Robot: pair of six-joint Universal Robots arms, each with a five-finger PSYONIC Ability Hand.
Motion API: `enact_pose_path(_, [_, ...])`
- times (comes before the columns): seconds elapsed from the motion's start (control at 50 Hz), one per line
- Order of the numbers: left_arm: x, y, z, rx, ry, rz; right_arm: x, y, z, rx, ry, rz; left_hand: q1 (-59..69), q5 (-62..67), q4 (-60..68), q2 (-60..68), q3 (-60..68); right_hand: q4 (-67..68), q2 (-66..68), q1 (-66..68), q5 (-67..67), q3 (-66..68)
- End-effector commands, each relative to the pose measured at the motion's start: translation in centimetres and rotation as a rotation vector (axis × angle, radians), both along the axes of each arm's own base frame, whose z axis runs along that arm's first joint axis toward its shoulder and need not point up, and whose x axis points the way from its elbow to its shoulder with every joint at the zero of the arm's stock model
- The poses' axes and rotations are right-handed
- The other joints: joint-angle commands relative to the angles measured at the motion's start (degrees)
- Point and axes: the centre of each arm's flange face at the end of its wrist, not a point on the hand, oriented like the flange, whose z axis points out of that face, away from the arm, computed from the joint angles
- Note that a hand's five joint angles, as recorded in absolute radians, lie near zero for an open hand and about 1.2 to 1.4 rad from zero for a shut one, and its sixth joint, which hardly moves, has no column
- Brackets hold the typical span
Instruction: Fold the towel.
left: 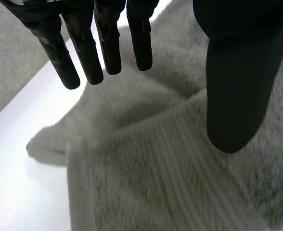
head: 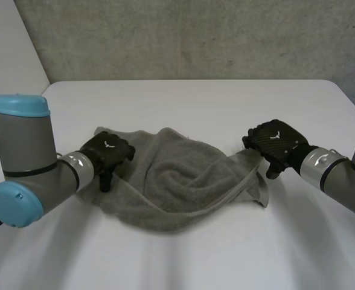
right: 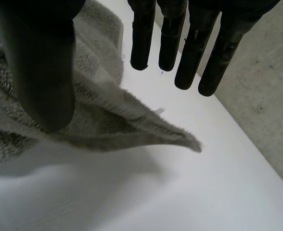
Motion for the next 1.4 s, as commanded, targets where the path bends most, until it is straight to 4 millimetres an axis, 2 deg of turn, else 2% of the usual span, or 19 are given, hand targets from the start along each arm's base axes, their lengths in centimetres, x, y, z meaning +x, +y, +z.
enact_pose_path(0.02, [1.2,-0.8,-0.3,0.000,-0.020,0.037,0.1,-0.6,-1.7,0.020,0.008,-0.007,4.3,4.3,4.4,4.4,4.4,4.2,4.8,4.1,3.7,4.2])
enact_pose_path(0.26, [1.5,-2.3,-1.4,-0.007,-0.024,0.057,0.3,-1.5,-1.8,-0.046,-0.003,-0.009,4.5,4.4,4.5,4.6,4.5,14.0,14.5,13.9,13.4,13.9])
enact_pose_path(0.46, [1.8,-2.7,-2.0,0.001,-0.039,0.081,0.4,-2.1,-3.1,-0.035,0.000,-0.010,14.9,14.8,15.0,15.0,15.0,16.9,17.4,16.7,16.3,16.8])
enact_pose_path(0.58, [2.0,-3.0,-1.9,-0.003,-0.038,0.089,0.4,-2.3,-3.0,-0.041,0.001,-0.009,25.5,25.4,25.6,25.6,25.6,25.6,26.1,25.5,25.1,25.5])
enact_pose_path(0.68, [2.1,-3.2,-1.7,-0.010,-0.036,0.094,0.4,-2.4,-2.8,-0.048,-0.002,-0.010,46.0,45.9,46.0,46.0,46.0,51.1,51.6,50.9,50.5,51.0])
enact_pose_path(0.74, [2.1,-3.3,-1.4,-0.017,-0.033,0.096,0.4,-2.5,-2.7,-0.051,-0.002,-0.011,54.1,54.0,54.2,54.2,54.1,51.1,51.6,51.0,50.6,51.0])
enact_pose_path(0.8, [2.1,-3.5,-0.9,-0.034,-0.025,0.095,0.2,-2.9,-1.5,-0.073,-0.009,-0.024,55.0,54.9,55.0,55.0,55.0,51.1,51.6,51.0,50.6,51.0])
enact_pose_path(0.84, [2.2,-3.6,1.5,-0.096,-0.006,0.106,-0.1,-2.9,1.8,-0.127,-0.038,-0.038,55.0,54.9,55.0,55.0,55.0,51.1,51.6,51.0,50.6,51.0])
enact_pose_path(0.86, [2.2,-3.6,1.5,-0.096,-0.006,0.106,-0.1,-2.9,1.8,-0.128,-0.038,-0.038,55.0,54.9,55.0,55.0,55.0,51.1,51.6,51.0,50.6,51.0])
enact_pose_path(0.88, [2.2,-3.4,3.4,-0.137,0.019,0.112,-0.2,-2.4,4.2,-0.161,-0.056,-0.041,55.0,54.9,55.0,55.0,55.0,51.1,51.6,51.0,50.6,51.0])
enact_pose_path(0.9, [2.2,-3.4,3.4,-0.137,0.019,0.112,-0.2,-2.3,4.2,-0.161,-0.057,-0.041,55.0,54.9,55.0,55.0,55.0,51.1,51.6,51.0,50.6,51.0])
enact_pose_path(0.94, [2.2,-2.4,7.0,-0.223,0.063,0.109,-0.7,-1.2,8.7,-0.189,-0.107,-0.055,55.0,54.9,55.0,55.0,55.0,51.1,51.6,51.0,50.6,51.0])
enact_pose_path(0.96, [2.2,-2.4,7.0,-0.224,0.064,0.109,-0.7,-1.2,8.7,-0.189,-0.107,-0.055,55.0,54.9,55.0,55.0,55.0,51.1,51.6,51.0,50.6,51.0])
enact_pose_path(1.0, [2.5,-1.3,11.0,-0.316,0.151,0.129,-1.7,-0.1,12.1,-0.163,-0.147,-0.080,55.0,54.9,55.0,55.0,55.0,51.1,51.6,51.0,50.6,51.0])
enact_pose_path(1.06, [2.9,-0.7,13.0,-0.360,0.211,0.146,-2.2,0.7,13.7,-0.160,-0.154,-0.085,55.0,54.9,55.0,55.0,55.0,51.1,51.6,51.0,50.6,51.0])
enact_pose_path(1.1, [3.4,0.6,16.4,-0.420,0.325,0.165,-4.0,1.9,17.2,-0.171,-0.151,-0.134,55.0,54.9,55.0,55.0,55.0,51.1,51.6,51.0,50.6,51.0])
enact_pose_path(1.16, [4.5,1.5,18.9,-0.465,0.407,0.199,-6.0,3.1,19.8,-0.170,-0.140,-0.195,55.0,54.9,55.0,55.0,55.0,51.1,51.6,51.0,50.6,51.0])
enact_pose_path(1.28, [6.0,1.8,19.7,-0.477,0.442,0.240,-7.7,4.1,21.3,-0.145,-0.073,-0.238,55.0,54.9,55.0,55.0,55.0,51.1,51.6,51.0,50.6,51.0])
enact_pose_path(1.4, [5.8,1.4,16.3,-0.370,0.404,0.251,-7.3,3.9,18.1,-0.003,0.087,-0.149,55.0,54.9,55.0,55.0,55.0,51.1,51.6,51.0,50.6,51.0])
